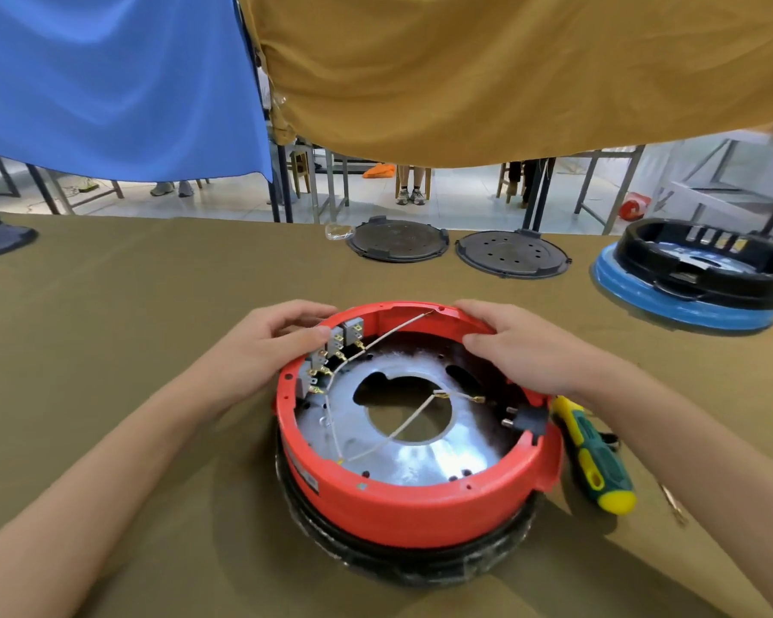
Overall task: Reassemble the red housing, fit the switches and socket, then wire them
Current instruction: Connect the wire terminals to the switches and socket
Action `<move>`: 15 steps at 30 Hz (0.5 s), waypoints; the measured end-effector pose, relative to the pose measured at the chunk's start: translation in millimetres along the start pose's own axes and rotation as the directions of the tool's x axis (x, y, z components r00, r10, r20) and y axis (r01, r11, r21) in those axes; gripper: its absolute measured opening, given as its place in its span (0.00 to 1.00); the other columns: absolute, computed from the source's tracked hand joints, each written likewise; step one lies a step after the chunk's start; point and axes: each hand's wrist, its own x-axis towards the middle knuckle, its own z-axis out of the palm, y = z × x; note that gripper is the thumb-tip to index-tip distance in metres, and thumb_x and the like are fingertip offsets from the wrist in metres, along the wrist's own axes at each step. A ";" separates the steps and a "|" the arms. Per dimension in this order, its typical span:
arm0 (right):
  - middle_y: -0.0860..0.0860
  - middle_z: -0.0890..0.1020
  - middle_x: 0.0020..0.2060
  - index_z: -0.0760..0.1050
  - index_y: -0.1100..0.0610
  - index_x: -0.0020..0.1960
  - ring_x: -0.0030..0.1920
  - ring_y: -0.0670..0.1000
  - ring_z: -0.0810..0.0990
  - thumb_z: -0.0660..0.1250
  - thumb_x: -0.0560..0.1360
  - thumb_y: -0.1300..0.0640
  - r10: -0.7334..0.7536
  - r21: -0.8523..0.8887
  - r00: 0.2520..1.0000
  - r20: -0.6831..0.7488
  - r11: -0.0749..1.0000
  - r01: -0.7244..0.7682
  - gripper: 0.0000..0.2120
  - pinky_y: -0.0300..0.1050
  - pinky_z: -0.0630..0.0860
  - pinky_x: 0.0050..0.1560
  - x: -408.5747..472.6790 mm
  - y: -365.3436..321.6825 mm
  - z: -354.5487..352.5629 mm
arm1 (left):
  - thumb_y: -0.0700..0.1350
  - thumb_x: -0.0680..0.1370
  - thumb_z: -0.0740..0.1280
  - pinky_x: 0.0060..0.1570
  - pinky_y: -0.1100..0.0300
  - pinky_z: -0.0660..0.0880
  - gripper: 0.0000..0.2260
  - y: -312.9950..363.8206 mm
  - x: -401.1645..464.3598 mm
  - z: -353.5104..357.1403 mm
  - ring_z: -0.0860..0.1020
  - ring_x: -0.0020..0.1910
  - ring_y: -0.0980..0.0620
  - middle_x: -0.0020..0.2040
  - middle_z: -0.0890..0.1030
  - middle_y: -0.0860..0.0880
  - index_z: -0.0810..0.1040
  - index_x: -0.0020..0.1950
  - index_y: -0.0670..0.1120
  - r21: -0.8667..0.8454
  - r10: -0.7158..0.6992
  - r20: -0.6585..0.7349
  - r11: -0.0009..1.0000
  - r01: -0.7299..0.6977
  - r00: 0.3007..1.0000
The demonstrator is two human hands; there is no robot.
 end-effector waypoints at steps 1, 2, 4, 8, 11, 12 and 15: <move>0.48 0.78 0.61 0.72 0.53 0.68 0.59 0.49 0.76 0.58 0.81 0.61 -0.005 0.035 1.000 0.013 0.999 0.005 0.16 0.37 0.71 0.54 -2.7 1.7 -0.6 | 0.42 0.80 0.67 0.55 0.61 0.78 0.11 2.6 -0.4 -2.0 0.82 0.54 0.53 0.55 0.84 0.51 0.80 0.61 0.50 0.069 0.014 -0.004 0.998 -0.014 1.000; 0.46 0.77 0.63 0.70 0.51 0.71 0.60 0.47 0.75 0.58 0.82 0.59 -0.010 0.073 1.000 0.012 0.997 0.009 0.18 0.33 0.70 0.53 -5.8 3.0 -1.1 | 0.43 0.80 0.67 0.57 0.60 0.77 0.11 5.7 -1.2 -3.6 0.81 0.55 0.54 0.55 0.83 0.53 0.80 0.61 0.50 0.164 0.038 -0.012 0.986 -0.035 0.999; 0.45 0.76 0.64 0.67 0.49 0.74 0.62 0.47 0.74 0.58 0.82 0.60 -0.017 0.122 1.000 -0.008 0.992 0.018 0.21 0.36 0.70 0.59 -9.6 4.9 -0.2 | 0.45 0.79 0.68 0.63 0.59 0.72 0.13 12.1 -2.8 -3.4 0.76 0.60 0.56 0.59 0.78 0.55 0.78 0.64 0.51 0.418 0.134 -0.038 0.902 -0.106 0.990; 0.47 0.77 0.64 0.67 0.50 0.73 0.62 0.49 0.75 0.60 0.81 0.62 -0.012 0.083 1.000 -0.010 0.996 0.013 0.22 0.49 0.69 0.67 -6.4 3.6 2.5 | 0.56 0.78 0.67 0.59 0.64 0.64 0.15 42.5 -8.1 10.4 0.71 0.58 0.56 0.56 0.76 0.55 0.78 0.63 0.52 0.618 0.348 0.020 0.733 -0.285 0.937; 0.47 0.77 0.64 0.67 0.48 0.74 0.62 0.49 0.75 0.61 0.80 0.61 0.006 0.082 1.000 -0.018 0.997 -0.004 0.23 0.47 0.70 0.65 -5.8 2.4 3.0 | 0.66 0.74 0.64 0.51 0.64 0.71 0.19 64.8 -9.5 32.0 0.74 0.49 0.63 0.47 0.80 0.62 0.79 0.59 0.57 0.613 0.220 0.240 0.721 -0.324 0.945; 0.46 0.77 0.62 0.68 0.48 0.73 0.60 0.48 0.76 0.61 0.80 0.61 0.004 0.095 1.000 -0.022 0.995 -0.002 0.23 0.45 0.71 0.63 -6.6 2.2 3.1 | 0.67 0.74 0.64 0.49 0.65 0.73 0.19 69.0 -8.3 41.0 0.76 0.46 0.64 0.45 0.80 0.62 0.78 0.58 0.58 0.616 0.134 0.318 0.723 -0.312 0.938; 0.46 0.80 0.57 0.70 0.46 0.70 0.56 0.48 0.78 0.62 0.79 0.61 -0.002 0.122 1.000 -0.030 0.993 0.006 0.21 0.47 0.73 0.61 -7.6 2.1 3.3 | 0.56 0.76 0.68 0.43 0.65 0.75 0.11 72.6 0.7 64.5 0.78 0.39 0.64 0.41 0.83 0.58 0.80 0.57 0.54 0.594 0.049 0.437 0.734 -0.330 0.898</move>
